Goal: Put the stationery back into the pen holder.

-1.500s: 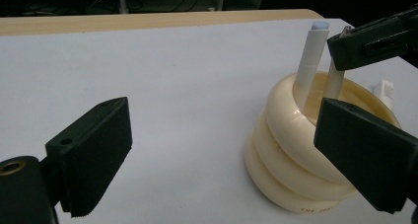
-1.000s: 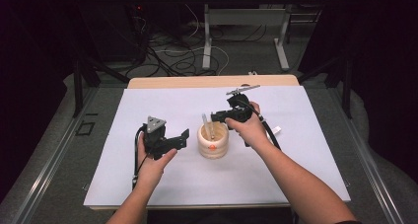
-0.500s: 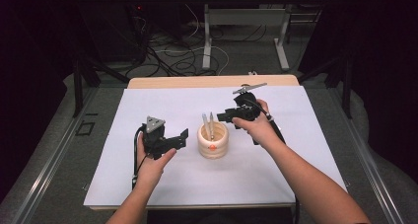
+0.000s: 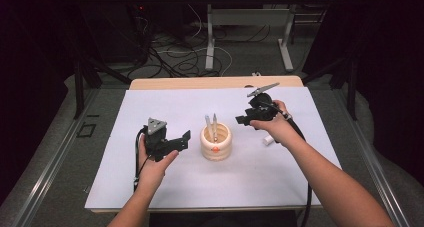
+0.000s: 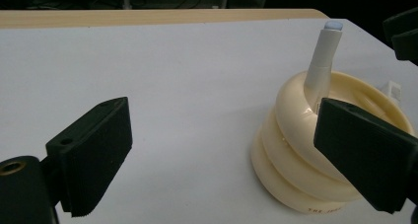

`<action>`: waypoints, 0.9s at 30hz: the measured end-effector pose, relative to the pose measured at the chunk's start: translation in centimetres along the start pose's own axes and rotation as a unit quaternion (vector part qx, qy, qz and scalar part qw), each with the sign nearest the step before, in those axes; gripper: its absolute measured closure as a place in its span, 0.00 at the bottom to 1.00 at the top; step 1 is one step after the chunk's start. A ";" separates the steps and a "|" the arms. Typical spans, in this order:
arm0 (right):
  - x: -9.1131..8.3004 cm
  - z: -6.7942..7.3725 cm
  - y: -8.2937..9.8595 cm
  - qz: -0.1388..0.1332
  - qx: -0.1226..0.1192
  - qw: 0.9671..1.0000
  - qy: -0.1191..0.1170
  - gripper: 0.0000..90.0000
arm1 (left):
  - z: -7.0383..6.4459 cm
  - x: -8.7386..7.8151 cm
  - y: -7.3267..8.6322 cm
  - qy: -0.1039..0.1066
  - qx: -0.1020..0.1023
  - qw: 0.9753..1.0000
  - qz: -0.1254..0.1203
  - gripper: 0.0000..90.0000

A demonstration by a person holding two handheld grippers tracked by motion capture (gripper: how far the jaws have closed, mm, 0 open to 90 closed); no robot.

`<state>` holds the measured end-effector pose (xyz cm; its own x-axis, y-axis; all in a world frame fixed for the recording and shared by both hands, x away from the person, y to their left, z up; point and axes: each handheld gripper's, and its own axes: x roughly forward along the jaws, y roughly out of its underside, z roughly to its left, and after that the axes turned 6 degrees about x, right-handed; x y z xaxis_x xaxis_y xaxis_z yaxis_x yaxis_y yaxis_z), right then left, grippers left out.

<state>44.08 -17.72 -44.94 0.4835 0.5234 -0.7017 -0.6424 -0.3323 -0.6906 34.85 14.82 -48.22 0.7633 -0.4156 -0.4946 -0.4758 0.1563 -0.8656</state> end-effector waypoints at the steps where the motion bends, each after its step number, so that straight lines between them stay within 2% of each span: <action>1: -0.1 -0.3 0.1 0.004 -0.007 1.000 0.007 0.49 | 0.0 0.0 0.0 0.000 0.000 1.000 0.001 0.09; 5: -0.5 -1.1 0.3 0.015 -0.009 1.000 0.019 0.44 | 0.0 0.0 0.0 0.000 0.000 1.000 0.001 0.09; 7: -0.6 -1.6 0.3 0.019 -0.021 0.999 0.028 0.42 | 0.0 0.0 0.0 0.000 0.000 1.000 0.002 0.09; 10: -0.9 -2.1 0.3 0.025 -0.020 0.999 0.030 0.40 | 0.1 0.0 0.0 -0.001 -0.002 1.000 0.002 0.09; 16: -1.5 -3.2 0.3 0.039 -0.056 0.996 0.049 0.41 | 0.2 0.0 0.1 -0.001 -0.005 1.000 -0.001 0.09; 20: -1.9 -3.7 0.3 0.043 -0.063 0.996 0.051 0.42 | 0.2 0.1 0.1 -0.001 -0.005 1.000 -0.001 0.09; 23: -2.2 -4.2 0.2 0.055 -0.075 0.994 0.065 0.41 | 0.2 0.1 0.1 -0.001 -0.004 1.000 0.000 0.09; 25: -2.4 -4.4 0.2 0.066 -0.088 0.992 0.065 0.41 | 0.2 0.1 0.1 -0.002 -0.004 1.000 0.000 0.09; 27: -2.6 -4.7 0.2 0.074 -0.106 0.990 0.053 0.39 | 0.2 0.1 0.1 -0.002 -0.008 1.000 -0.002 0.09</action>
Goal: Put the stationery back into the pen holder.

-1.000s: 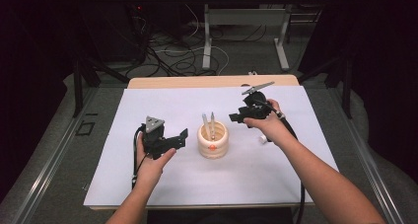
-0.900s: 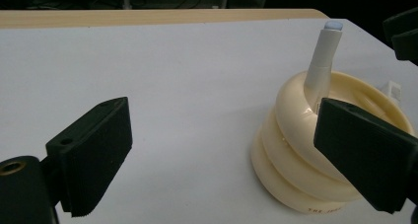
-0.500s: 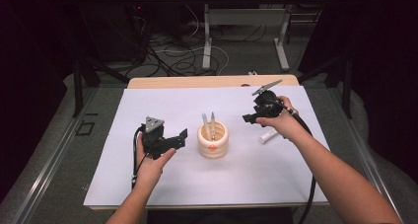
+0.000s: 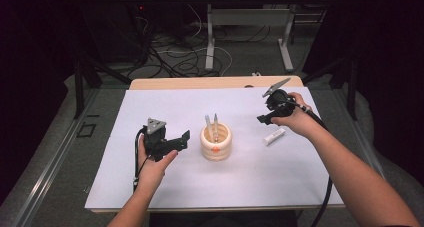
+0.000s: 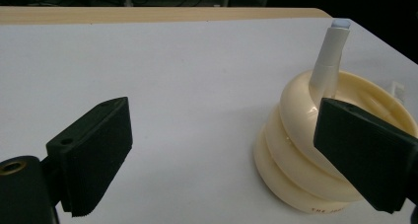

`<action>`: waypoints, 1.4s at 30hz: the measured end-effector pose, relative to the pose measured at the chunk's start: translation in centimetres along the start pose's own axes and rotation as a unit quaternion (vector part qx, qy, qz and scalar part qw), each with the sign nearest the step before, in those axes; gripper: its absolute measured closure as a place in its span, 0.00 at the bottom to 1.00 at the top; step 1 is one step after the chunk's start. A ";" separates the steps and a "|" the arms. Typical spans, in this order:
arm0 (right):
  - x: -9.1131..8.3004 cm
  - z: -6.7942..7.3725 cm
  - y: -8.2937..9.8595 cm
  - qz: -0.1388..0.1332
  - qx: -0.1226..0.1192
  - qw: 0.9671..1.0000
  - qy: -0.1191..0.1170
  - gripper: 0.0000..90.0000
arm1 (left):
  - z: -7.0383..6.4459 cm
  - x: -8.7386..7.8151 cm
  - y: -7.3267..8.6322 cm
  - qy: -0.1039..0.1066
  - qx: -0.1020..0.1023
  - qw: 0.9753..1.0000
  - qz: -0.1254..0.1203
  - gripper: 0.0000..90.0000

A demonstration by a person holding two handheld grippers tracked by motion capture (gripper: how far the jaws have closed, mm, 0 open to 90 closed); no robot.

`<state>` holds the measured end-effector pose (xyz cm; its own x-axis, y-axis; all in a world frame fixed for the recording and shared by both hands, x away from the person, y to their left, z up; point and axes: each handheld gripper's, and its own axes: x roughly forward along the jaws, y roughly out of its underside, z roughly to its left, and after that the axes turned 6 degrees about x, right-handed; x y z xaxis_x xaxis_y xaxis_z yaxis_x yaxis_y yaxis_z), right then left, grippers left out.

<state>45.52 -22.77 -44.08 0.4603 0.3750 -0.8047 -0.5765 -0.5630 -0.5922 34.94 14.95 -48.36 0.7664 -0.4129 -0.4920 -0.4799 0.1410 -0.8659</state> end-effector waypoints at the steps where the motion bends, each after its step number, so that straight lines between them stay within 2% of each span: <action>1: 0.0 -0.1 0.0 0.004 -0.001 1.000 -0.004 0.38 | 0.0 0.0 0.0 0.000 0.000 1.000 0.000 0.09; 2: 0.0 -0.3 0.1 0.004 -0.001 1.000 -0.010 0.38 | 0.0 0.0 0.0 0.000 0.000 1.000 0.000 0.09; 4: -0.2 -0.4 0.2 0.013 -0.012 1.000 -0.005 0.37 | 0.0 0.0 0.0 0.000 0.000 1.000 0.000 0.09; 5: -0.1 -0.4 0.3 0.009 -0.007 1.000 -0.003 0.36 | 0.0 0.0 0.0 0.000 0.000 1.000 0.001 0.09; 6: -0.1 -0.5 0.4 0.016 -0.007 1.000 -0.004 0.34 | 0.0 0.0 0.0 -0.001 0.000 1.000 0.000 0.09; 8: 0.1 -0.6 0.6 0.004 0.000 1.000 0.002 0.28 | 0.0 -0.1 0.0 -0.001 0.000 1.000 0.000 0.09; 10: 0.1 -0.8 0.8 0.009 -0.002 1.000 0.009 0.24 | 0.1 -0.1 0.0 -0.001 0.000 1.000 0.000 0.09; 12: 0.1 -1.0 1.0 0.012 -0.006 1.000 0.021 0.24 | 0.1 -0.1 0.0 -0.002 0.000 1.000 -0.001 0.09; 13: 0.3 -1.1 1.2 0.008 -0.010 1.000 0.023 0.26 | 0.2 -0.1 -0.1 -0.003 0.002 1.000 -0.001 0.09; 15: 0.3 -1.4 1.3 0.026 -0.021 0.999 0.029 0.35 | 0.2 -0.1 -0.1 -0.004 0.002 1.000 -0.001 0.09; 16: 0.5 -1.5 1.4 0.025 -0.025 0.999 0.033 0.39 | 0.3 -0.1 -0.1 -0.004 0.002 1.000 0.000 0.09; 18: 0.8 -1.8 1.7 0.027 -0.027 0.999 0.032 0.48 | 0.3 -0.1 -0.1 -0.005 0.000 1.000 0.001 0.09; 20: 1.2 -2.1 2.0 0.045 -0.027 0.998 0.040 0.54 | 0.3 -0.1 -0.1 -0.005 0.000 1.000 0.001 0.09; 24: 1.9 -2.9 2.4 0.057 -0.032 0.997 0.038 0.66 | 0.3 -0.2 -0.1 -0.005 0.000 1.000 0.001 0.09; 25: 2.2 -3.2 2.6 0.053 -0.032 0.997 0.039 0.70 | 0.3 -0.1 -0.1 -0.004 -0.004 1.000 0.000 0.09; 26: 2.4 -3.3 2.9 0.054 -0.027 0.997 0.044 0.73 | 0.3 -0.2 -0.1 -0.004 -0.003 1.000 0.000 0.09; 27: 2.4 -3.5 3.0 0.057 -0.032 0.997 0.052 0.74 | 0.3 -0.2 -0.1 -0.004 -0.004 1.000 0.000 0.09; 30: 3.0 -3.9 3.4 0.064 -0.008 0.996 0.068 0.79 | 0.4 -0.1 -0.1 -0.005 -0.002 1.000 -0.002 0.09; 32: 3.2 -4.4 3.5 0.068 -0.002 0.995 0.066 0.87 | 0.4 -0.1 -0.1 -0.005 -0.002 1.000 -0.002 0.09; 33: 3.3 -4.5 3.6 0.074 0.011 0.995 0.060 0.90 | 0.4 -0.1 -0.1 -0.005 -0.001 1.000 -0.002 0.09; 36: 3.8 -4.9 3.8 0.083 0.018 0.993 0.079 0.95 | 0.4 -0.2 -0.1 -0.006 -0.002 1.000 -0.002 0.09; 37: 4.0 -5.0 3.9 0.082 0.029 0.994 0.071 0.97 | 0.4 -0.2 -0.1 -0.006 -0.002 1.000 -0.003 0.09; 42: 5.0 -5.3 4.6 0.090 0.044 0.992 0.080 1.00 | 0.4 -0.1 -0.1 -0.005 -0.003 1.000 -0.001 0.09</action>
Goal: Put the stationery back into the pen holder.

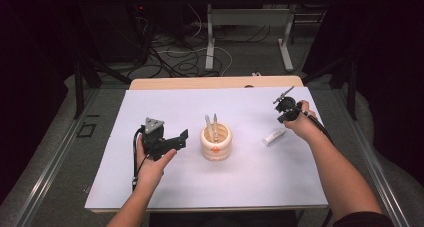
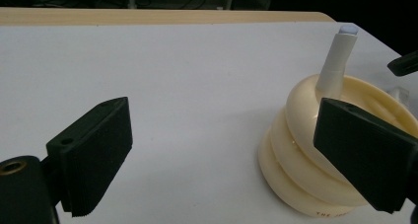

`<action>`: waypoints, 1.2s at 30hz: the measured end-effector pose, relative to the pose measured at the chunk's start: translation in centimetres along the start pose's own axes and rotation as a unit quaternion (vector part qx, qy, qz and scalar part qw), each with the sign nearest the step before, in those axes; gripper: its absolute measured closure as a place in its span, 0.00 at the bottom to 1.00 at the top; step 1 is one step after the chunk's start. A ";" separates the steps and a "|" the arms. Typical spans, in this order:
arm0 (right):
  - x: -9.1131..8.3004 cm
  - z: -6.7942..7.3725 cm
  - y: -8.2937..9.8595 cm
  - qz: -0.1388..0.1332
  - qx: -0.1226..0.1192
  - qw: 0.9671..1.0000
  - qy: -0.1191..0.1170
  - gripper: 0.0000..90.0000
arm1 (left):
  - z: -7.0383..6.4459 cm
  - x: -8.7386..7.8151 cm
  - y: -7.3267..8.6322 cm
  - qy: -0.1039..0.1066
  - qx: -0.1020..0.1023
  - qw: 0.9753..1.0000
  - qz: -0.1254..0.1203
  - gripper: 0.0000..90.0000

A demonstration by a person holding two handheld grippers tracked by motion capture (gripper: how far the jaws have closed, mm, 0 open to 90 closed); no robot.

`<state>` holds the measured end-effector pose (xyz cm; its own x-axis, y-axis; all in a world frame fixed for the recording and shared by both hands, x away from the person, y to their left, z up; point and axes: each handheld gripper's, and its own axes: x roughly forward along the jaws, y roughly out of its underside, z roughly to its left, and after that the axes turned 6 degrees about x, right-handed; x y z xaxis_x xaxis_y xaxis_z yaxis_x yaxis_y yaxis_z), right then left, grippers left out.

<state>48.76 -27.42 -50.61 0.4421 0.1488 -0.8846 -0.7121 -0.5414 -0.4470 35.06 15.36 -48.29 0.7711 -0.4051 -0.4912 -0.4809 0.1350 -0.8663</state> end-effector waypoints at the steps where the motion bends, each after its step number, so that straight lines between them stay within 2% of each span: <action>1: 0.3 0.0 0.1 0.006 0.001 1.000 0.004 1.00 | 0.0 0.0 0.0 0.000 -0.001 1.000 0.000 0.09; 2: 0.5 0.1 0.2 0.011 0.014 1.000 0.007 1.00 | 0.0 0.0 0.0 0.000 -0.001 1.000 0.000 0.09; 3: 0.8 0.0 0.2 0.010 0.003 1.000 0.001 1.00 | 0.0 0.0 0.0 0.001 -0.003 1.000 -0.001 0.09; 4: 0.4 0.0 0.0 0.048 -0.001 0.999 0.016 1.00 | 0.0 0.0 0.0 0.000 -0.001 1.000 0.000 0.09; 5: 1.5 0.0 0.4 -0.015 0.008 1.000 -0.007 1.00 | 0.1 0.0 0.0 -0.001 0.000 1.000 0.000 0.09; 6: 1.0 -0.1 0.0 0.029 -0.004 0.999 0.013 1.00 | 0.1 0.0 0.0 -0.001 0.000 1.000 -0.001 0.09; 7: 1.1 -0.1 0.0 0.026 0.001 1.000 0.006 1.00 | 0.1 0.0 0.0 -0.001 0.000 1.000 -0.001 0.09; 9: 1.3 -0.3 0.0 0.033 -0.002 0.999 0.007 1.00 | 0.1 0.0 0.0 -0.001 0.000 1.000 -0.001 0.09; 10: 1.3 -0.4 -0.1 0.050 -0.004 0.999 0.019 1.00 | 0.1 0.0 0.0 -0.001 -0.001 1.000 -0.001 0.09; 11: 1.7 -0.3 0.2 0.034 0.021 0.999 0.006 1.00 | 0.1 0.0 0.0 -0.001 -0.001 1.000 -0.001 0.09; 12: 1.4 -0.7 0.1 0.061 0.009 0.998 0.005 1.00 | 0.2 0.0 0.0 -0.001 -0.001 1.000 -0.001 0.09; 13: 1.6 -0.5 0.3 0.052 0.028 0.998 0.007 1.00 | 0.2 0.0 0.0 0.000 -0.001 1.000 -0.001 0.09; 14: 1.6 -0.6 0.5 0.058 0.044 0.997 0.003 1.00 | 0.2 0.0 0.0 0.000 -0.003 1.000 -0.002 0.09; 15: 1.6 -0.8 0.5 0.067 0.035 0.997 0.007 1.00 | 0.2 0.0 0.0 -0.001 -0.002 1.000 -0.001 0.09; 16: 2.3 -0.8 1.0 0.023 0.047 0.998 -0.018 1.00 | 0.2 0.0 0.0 -0.001 -0.002 1.000 -0.001 0.09; 17: 1.9 -0.8 1.0 0.056 0.055 0.997 -0.013 1.00 | 0.2 0.0 0.0 -0.001 -0.002 1.000 -0.001 0.09; 18: 1.4 -0.9 0.8 0.098 0.044 0.994 -0.004 1.00 | 0.2 0.0 0.0 -0.001 -0.002 1.000 -0.001 0.09; 19: 1.3 -0.9 0.7 0.111 0.041 0.993 -0.006 1.00 | 0.2 0.0 0.0 -0.001 -0.002 1.000 -0.001 0.09; 20: 1.6 -0.8 1.1 0.078 0.058 0.995 -0.026 1.00 | 0.2 0.0 0.0 -0.001 -0.002 1.000 -0.001 0.09; 21: 1.5 -0.8 1.2 0.077 0.050 0.995 -0.027 1.00 | 0.2 0.0 0.0 -0.001 -0.002 1.000 -0.001 0.09; 22: 1.3 -1.0 1.2 0.086 0.047 0.994 -0.040 1.00 | 0.2 0.0 0.0 -0.001 -0.002 1.000 0.000 0.09; 23: 1.4 -0.8 1.5 0.076 0.062 0.994 -0.047 1.00 | 0.1 0.0 0.0 -0.001 -0.002 1.000 0.000 0.09; 24: 1.4 -0.9 1.7 0.075 0.057 0.994 -0.048 1.00 | 0.1 0.0 0.0 -0.001 -0.001 1.000 0.000 0.09; 25: 1.4 -0.8 1.8 0.073 0.072 0.993 -0.053 1.00 | 0.0 0.0 0.0 0.000 -0.003 1.000 0.000 0.09; 26: 1.4 -0.8 2.0 0.061 0.072 0.994 -0.056 1.00 | 0.0 0.0 0.0 0.000 -0.003 1.000 0.000 0.09; 27: 1.2 -0.8 2.0 0.077 0.068 0.993 -0.062 1.00 | 0.0 0.0 0.0 0.000 -0.004 1.000 0.000 0.09; 30: 0.8 -0.5 2.2 0.086 0.073 0.991 -0.075 1.00 | 0.1 0.0 0.0 -0.001 -0.003 1.000 -0.001 0.09; 32: 0.7 -0.3 2.3 0.090 0.068 0.990 -0.080 1.00 | 0.1 0.0 0.0 -0.002 -0.002 1.000 -0.001 0.09; 33: 0.4 -0.2 2.2 0.101 0.067 0.989 -0.085 1.00 | 0.1 0.0 0.0 -0.001 -0.006 1.000 -0.003 0.09; 34: 0.5 0.2 2.4 0.083 0.080 0.989 -0.091 1.00 | 0.1 0.0 -0.1 -0.001 -0.006 1.000 -0.003 0.09; 35: 0.4 0.4 2.5 0.081 0.086 0.988 -0.095 1.00 | 0.1 -0.1 -0.1 -0.001 -0.005 1.000 -0.004 0.09; 36: 0.2 0.4 2.4 0.093 0.069 0.989 -0.095 1.00 | 0.2 -0.1 -0.1 -0.002 -0.002 1.000 -0.004 0.09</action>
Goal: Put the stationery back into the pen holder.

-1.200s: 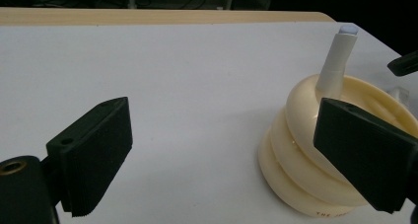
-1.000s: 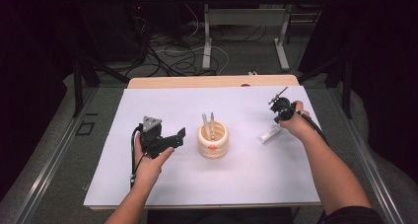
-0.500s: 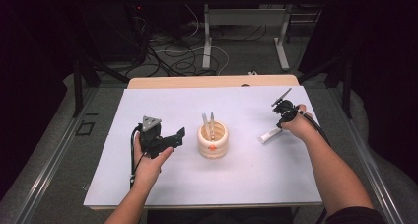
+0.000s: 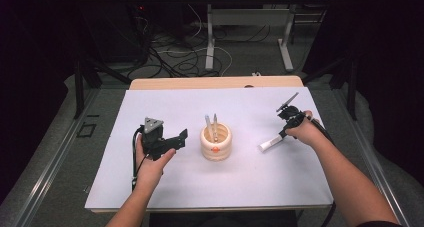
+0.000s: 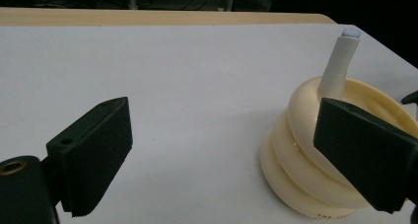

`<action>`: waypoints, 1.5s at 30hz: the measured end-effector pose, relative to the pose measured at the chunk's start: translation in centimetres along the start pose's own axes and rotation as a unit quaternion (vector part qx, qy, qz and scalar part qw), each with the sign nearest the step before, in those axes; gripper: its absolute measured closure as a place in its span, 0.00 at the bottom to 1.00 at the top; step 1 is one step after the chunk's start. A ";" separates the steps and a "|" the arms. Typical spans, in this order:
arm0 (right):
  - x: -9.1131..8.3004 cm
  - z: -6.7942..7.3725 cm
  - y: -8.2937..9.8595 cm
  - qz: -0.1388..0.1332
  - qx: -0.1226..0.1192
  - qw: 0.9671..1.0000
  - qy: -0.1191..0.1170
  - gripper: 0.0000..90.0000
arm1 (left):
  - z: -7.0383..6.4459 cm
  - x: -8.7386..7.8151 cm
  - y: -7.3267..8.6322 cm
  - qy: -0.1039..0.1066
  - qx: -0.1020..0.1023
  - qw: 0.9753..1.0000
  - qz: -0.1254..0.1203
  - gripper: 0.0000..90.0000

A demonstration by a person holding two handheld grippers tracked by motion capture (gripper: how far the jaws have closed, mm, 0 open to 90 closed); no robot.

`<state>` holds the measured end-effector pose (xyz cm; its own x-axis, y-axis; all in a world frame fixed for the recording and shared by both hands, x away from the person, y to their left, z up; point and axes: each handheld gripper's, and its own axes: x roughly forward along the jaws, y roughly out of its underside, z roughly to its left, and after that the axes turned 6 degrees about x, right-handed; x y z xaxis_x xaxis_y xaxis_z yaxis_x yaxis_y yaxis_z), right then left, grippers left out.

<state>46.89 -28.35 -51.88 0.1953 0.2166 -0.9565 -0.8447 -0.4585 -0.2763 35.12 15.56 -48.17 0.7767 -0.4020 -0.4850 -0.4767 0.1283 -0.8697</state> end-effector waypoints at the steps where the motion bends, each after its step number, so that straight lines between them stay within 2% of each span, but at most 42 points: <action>1: -0.2 0.3 0.1 0.012 0.005 1.000 0.000 1.00 | 0.0 0.0 0.0 0.000 0.000 1.000 0.003 0.09; 2: -0.1 0.4 0.2 0.009 0.002 1.000 0.001 1.00 | 0.0 0.0 0.0 0.000 0.000 1.000 0.002 0.09; 3: 0.4 0.7 0.6 -0.027 0.010 0.999 -0.015 1.00 | 0.0 0.0 0.0 0.000 0.000 1.000 0.002 0.09; 4: 0.6 1.0 0.8 -0.027 0.022 0.999 -0.015 1.00 | 0.0 0.0 0.0 0.000 0.000 1.000 0.002 0.09; 5: 0.2 1.2 0.8 0.005 0.020 1.000 -0.001 1.00 | 0.0 -0.1 0.0 0.000 0.000 1.000 0.002 0.09; 6: 0.2 1.1 0.9 0.000 0.003 1.000 -0.004 1.00 | 0.0 -0.1 -0.1 0.000 0.000 1.000 0.001 0.09; 8: 0.1 1.6 1.2 0.006 0.017 1.000 -0.016 1.00 | 0.0 -0.1 -0.1 0.000 -0.002 1.000 -0.002 0.09; 9: 0.2 1.8 1.6 0.000 0.029 0.999 -0.022 1.00 | 0.0 -0.1 -0.1 0.000 -0.002 1.000 -0.002 0.09; 10: 0.3 2.0 1.8 -0.003 0.032 0.999 -0.019 1.00 | 0.1 -0.1 -0.1 0.000 -0.002 1.000 -0.001 0.09; 11: 0.2 2.1 1.9 0.000 0.022 1.000 -0.021 1.00 | 0.1 -0.1 -0.1 -0.001 -0.002 1.000 -0.001 0.09; 12: -0.1 2.6 2.1 0.015 0.043 0.999 -0.022 1.00 | 0.1 -0.1 -0.1 -0.001 -0.001 1.000 -0.002 0.09; 13: 0.2 2.8 2.5 -0.001 0.043 0.999 -0.031 1.00 | 0.2 -0.2 -0.1 -0.002 0.000 1.000 -0.002 0.09; 14: 0.3 2.7 2.6 -0.011 0.013 0.999 -0.035 1.00 | 0.2 -0.2 -0.2 -0.002 -0.001 1.000 -0.003 0.09; 15: 0.2 2.9 2.9 -0.009 0.006 0.999 -0.037 1.00 | 0.2 -0.2 -0.2 -0.002 -0.002 1.000 -0.004 0.09; 16: 0.0 3.3 3.1 0.000 0.022 0.999 -0.034 1.00 | 0.2 -0.2 -0.2 -0.003 -0.002 1.000 -0.003 0.09; 19: 0.1 4.1 4.0 -0.013 0.008 0.998 -0.054 1.00 | 0.3 -0.3 -0.2 -0.003 -0.003 1.000 -0.004 0.09; 20: 0.9 4.5 4.5 -0.072 0.019 0.994 -0.079 1.00 | 0.3 -0.3 -0.2 -0.004 -0.002 1.000 -0.003 0.09; 21: 1.0 5.2 4.8 -0.081 0.028 0.992 -0.091 1.00 | 0.3 -0.3 -0.2 -0.004 -0.002 1.000 -0.003 0.09; 22: 0.8 5.4 4.8 -0.066 0.014 0.993 -0.092 1.00 | 0.3 -0.3 -0.2 -0.004 -0.003 1.000 -0.004 0.09; 23: 0.3 5.9 4.9 -0.029 0.011 0.996 -0.080 1.00 | 0.3 -0.3 -0.2 -0.004 -0.003 1.000 -0.004 0.09; 24: 0.1 6.3 5.0 -0.018 0.008 0.997 -0.077 1.00 | 0.2 -0.3 -0.2 -0.004 -0.002 1.000 -0.003 0.09; 25: 0.2 6.6 5.1 -0.027 -0.004 0.996 -0.081 1.00 | 0.2 -0.3 -0.2 -0.004 -0.002 1.000 -0.003 0.09; 26: 0.2 7.2 5.3 -0.035 0.002 0.995 -0.090 1.00 | 0.2 -0.3 -0.2 -0.004 -0.002 1.000 -0.003 0.09; 28: 0.4 8.0 5.6 -0.056 -0.001 0.993 -0.100 1.00 | 0.2 -0.3 -0.2 -0.004 -0.002 1.000 -0.003 0.09; 29: 0.6 8.2 5.6 -0.070 -0.027 0.992 -0.102 1.00 | 0.2 -0.3 -0.2 -0.004 -0.002 1.000 -0.003 0.09; 30: 0.4 8.5 5.6 -0.057 -0.029 0.993 -0.100 1.00 | 0.2 -0.3 -0.2 -0.004 -0.002 1.000 -0.005 0.09; 31: 0.1 8.8 5.5 -0.033 -0.050 0.993 -0.098 1.00 | 0.2 -0.3 -0.2 -0.004 -0.002 1.000 -0.004 0.09; 32: 0.1 9.0 5.5 -0.027 -0.052 0.993 -0.099 1.00 | 0.3 -0.3 -0.2 -0.004 -0.002 1.000 -0.005 0.09; 33: 0.3 9.4 5.7 -0.046 -0.056 0.992 -0.102 1.00 | 0.3 -0.3 -0.2 -0.005 -0.001 1.000 -0.005 0.09; 34: 0.5 9.9 5.8 -0.058 -0.044 0.991 -0.111 1.00 | 0.3 -0.3 -0.2 -0.004 -0.001 1.000 -0.005 0.09; 35: 0.1 10.0 5.6 -0.025 -0.069 0.992 -0.103 1.00 | 0.3 -0.3 -0.2 -0.004 -0.001 1.000 -0.005 0.09; 36: -0.2 10.3 5.6 -0.002 -0.076 0.992 -0.097 1.00 | 0.3 -0.3 -0.2 -0.004 -0.001 1.000 -0.005 0.09; 37: 0.4 10.7 5.8 -0.042 -0.072 0.991 -0.109 1.00 | 0.3 -0.3 -0.2 -0.004 -0.001 1.000 -0.004 0.09; 38: 0.5 11.0 5.9 -0.043 -0.070 0.990 -0.112 1.00 | 0.3 -0.3 -0.2 -0.004 -0.001 1.000 -0.004 0.09; 45: 0.6 12.0 6.0 -0.041 -0.101 0.987 -0.114 0.98 | 0.3 -0.3 -0.2 -0.004 -0.002 1.000 -0.004 0.09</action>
<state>36.00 -20.61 -53.03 0.1226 0.4384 -0.8904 -0.7096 -0.5885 -0.3875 35.11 15.89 -47.90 0.7831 -0.3961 -0.4795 -0.4728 0.1217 -0.8727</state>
